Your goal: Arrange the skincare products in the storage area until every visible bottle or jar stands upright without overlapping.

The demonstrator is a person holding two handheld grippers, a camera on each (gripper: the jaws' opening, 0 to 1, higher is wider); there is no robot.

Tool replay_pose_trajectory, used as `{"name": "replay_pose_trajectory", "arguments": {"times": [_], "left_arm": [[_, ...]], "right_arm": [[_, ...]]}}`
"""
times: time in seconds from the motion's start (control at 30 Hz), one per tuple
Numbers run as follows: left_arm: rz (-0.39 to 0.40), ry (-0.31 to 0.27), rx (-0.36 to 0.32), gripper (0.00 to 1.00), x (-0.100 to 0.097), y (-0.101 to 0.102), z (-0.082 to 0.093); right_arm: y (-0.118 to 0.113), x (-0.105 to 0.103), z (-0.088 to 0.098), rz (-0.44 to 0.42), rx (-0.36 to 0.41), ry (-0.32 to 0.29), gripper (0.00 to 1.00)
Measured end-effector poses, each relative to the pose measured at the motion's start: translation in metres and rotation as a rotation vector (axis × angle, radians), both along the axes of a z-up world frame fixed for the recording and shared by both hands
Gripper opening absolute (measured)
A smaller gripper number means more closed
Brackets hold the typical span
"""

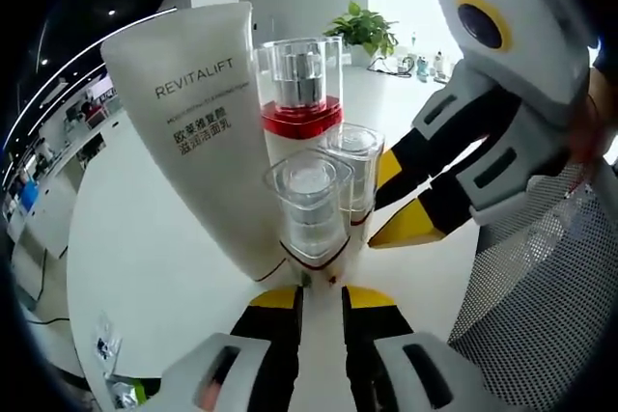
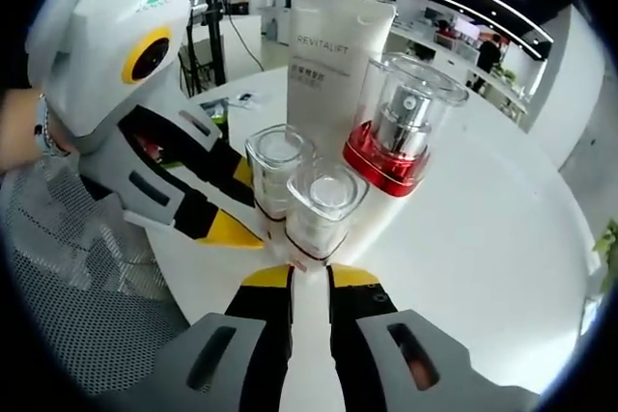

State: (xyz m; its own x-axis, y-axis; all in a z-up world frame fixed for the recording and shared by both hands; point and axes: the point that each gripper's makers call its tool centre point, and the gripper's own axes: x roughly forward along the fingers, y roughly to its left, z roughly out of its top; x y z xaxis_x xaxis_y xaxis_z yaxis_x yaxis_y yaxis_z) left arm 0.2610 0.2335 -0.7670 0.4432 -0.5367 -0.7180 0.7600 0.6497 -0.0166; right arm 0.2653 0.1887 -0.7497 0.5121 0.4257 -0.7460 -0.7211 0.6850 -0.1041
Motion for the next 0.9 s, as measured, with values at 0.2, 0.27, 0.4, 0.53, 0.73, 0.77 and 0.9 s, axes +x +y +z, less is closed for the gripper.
{"name": "replay_pose_trajectory", "arguments": {"times": [0.2,0.27,0.4,0.53,0.73,0.77,0.9], "left_arm": [[-0.005,-0.007,0.021,0.16,0.001,0.004,0.0],[0.002,-0.015,0.028,0.16,0.003,0.007,0.001],[0.034,-0.016,0.036,0.17,0.007,0.016,0.004],[0.075,-0.052,0.051,0.18,0.014,0.029,0.013],[0.162,-0.134,0.097,0.21,0.024,0.058,0.03],[0.172,-0.156,0.111,0.21,0.025,0.064,0.033],[0.244,-0.189,0.111,0.21,0.029,0.083,0.046]], "right_arm": [[0.0,-0.002,-0.001,0.002,0.0,0.009,0.12],[0.0,-0.003,-0.001,0.005,-0.004,0.013,0.12],[-0.003,-0.009,-0.004,0.023,-0.036,0.026,0.14],[-0.002,-0.014,-0.006,0.048,-0.054,0.034,0.14],[0.008,-0.021,-0.008,0.114,-0.076,0.033,0.14],[0.008,-0.021,-0.009,0.127,-0.088,0.028,0.14],[0.013,-0.025,-0.009,0.191,-0.136,-0.012,0.14]]}}
